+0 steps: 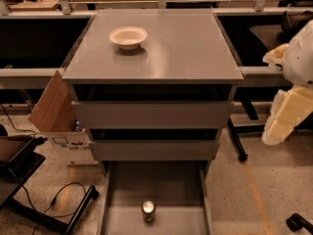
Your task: Pick orange can from bottom drawer and place on counter
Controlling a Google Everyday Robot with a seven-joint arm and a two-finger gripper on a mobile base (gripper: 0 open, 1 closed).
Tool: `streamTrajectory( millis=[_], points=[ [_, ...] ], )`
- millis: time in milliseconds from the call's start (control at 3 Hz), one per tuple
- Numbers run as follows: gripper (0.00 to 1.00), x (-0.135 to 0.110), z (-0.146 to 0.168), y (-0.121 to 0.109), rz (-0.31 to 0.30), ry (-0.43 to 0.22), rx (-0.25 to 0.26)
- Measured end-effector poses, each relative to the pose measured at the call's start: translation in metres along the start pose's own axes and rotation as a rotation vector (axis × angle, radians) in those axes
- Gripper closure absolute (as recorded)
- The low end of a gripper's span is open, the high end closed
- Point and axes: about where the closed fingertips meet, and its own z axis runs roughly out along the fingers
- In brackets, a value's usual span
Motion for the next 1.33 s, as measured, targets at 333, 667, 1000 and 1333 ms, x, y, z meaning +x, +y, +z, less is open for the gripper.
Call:
streamTrajectory(
  millis=[333, 667, 1000, 1333],
  points=[
    [0.0, 0.03, 0.071, 0.029, 0.033, -0.153, -0.067],
    [0.0, 0.048, 0.142, 0.056, 0.091, -0.351, -0.1],
    [0.0, 0.066, 0.187, 0.054, 0.193, -0.62, 0.005],
    [0.0, 0.073, 0.186, 0.058, 0.175, -0.617, 0.014]
  ],
)
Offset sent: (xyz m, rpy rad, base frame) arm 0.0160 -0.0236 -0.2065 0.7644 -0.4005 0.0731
